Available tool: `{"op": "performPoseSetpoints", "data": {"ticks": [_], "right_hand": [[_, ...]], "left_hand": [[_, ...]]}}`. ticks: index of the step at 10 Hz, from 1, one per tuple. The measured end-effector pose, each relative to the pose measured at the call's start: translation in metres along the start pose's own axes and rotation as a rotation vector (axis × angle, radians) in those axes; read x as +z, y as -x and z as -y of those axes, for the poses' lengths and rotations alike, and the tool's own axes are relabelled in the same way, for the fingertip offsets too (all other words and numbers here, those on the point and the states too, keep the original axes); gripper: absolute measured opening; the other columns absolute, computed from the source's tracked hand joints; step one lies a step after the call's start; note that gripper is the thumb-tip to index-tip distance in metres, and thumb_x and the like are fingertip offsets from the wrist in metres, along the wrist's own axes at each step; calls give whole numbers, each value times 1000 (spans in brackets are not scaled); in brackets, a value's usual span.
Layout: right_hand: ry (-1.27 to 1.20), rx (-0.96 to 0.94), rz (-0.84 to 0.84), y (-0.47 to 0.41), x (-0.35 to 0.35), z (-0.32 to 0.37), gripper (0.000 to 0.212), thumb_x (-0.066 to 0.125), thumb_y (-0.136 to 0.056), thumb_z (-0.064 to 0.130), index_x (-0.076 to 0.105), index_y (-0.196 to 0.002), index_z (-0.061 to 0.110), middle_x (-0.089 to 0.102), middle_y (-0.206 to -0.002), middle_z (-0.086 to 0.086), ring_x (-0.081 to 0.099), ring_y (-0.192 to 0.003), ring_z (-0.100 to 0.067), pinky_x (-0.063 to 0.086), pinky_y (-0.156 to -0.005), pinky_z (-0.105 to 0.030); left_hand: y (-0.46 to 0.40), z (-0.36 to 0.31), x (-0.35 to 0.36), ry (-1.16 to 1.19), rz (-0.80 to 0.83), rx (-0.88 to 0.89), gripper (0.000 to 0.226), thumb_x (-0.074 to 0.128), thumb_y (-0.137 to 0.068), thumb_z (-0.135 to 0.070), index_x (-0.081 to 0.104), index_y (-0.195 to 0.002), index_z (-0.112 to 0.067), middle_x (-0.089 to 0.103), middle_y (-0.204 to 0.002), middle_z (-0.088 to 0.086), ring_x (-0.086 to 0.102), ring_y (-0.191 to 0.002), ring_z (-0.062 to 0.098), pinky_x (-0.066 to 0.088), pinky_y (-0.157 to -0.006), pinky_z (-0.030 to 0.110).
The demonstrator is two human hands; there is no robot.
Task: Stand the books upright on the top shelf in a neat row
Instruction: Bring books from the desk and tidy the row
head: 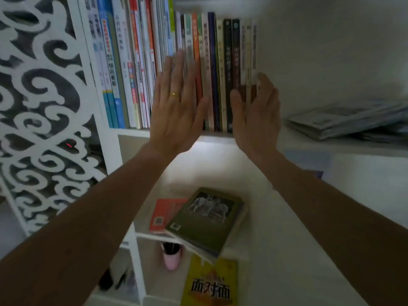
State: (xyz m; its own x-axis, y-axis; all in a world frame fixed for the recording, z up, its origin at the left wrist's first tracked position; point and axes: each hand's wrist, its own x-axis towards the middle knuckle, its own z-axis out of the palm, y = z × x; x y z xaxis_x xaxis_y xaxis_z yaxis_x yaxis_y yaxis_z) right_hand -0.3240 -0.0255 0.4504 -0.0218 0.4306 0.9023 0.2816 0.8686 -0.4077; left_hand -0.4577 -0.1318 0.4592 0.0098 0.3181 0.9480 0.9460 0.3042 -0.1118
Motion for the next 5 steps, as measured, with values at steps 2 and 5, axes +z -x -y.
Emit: {"op": "performPoseSetpoints", "data": {"ticks": [2,5], "right_hand": [[-141,3,-12,154,-52,-35,24,67,-96,23,58,-111,7,57,-102,-8,57,-87,-23,49,-73,-33],[-329,1607,627,275,-8,-98,66,67,-85,66,54,-125,14,61,-122,-12,66,-103,-30,60,-80,-43]], "left_hand": [[174,-35,-21,88,72,17,37,55,-103,-27,68,-125,-1,60,-124,28,58,-114,41,46,-97,48],[272,-29,27,399,830,-804,58,45,-107,-45,35,-159,-22,35,-163,8,33,-150,29,31,-120,44]]}}
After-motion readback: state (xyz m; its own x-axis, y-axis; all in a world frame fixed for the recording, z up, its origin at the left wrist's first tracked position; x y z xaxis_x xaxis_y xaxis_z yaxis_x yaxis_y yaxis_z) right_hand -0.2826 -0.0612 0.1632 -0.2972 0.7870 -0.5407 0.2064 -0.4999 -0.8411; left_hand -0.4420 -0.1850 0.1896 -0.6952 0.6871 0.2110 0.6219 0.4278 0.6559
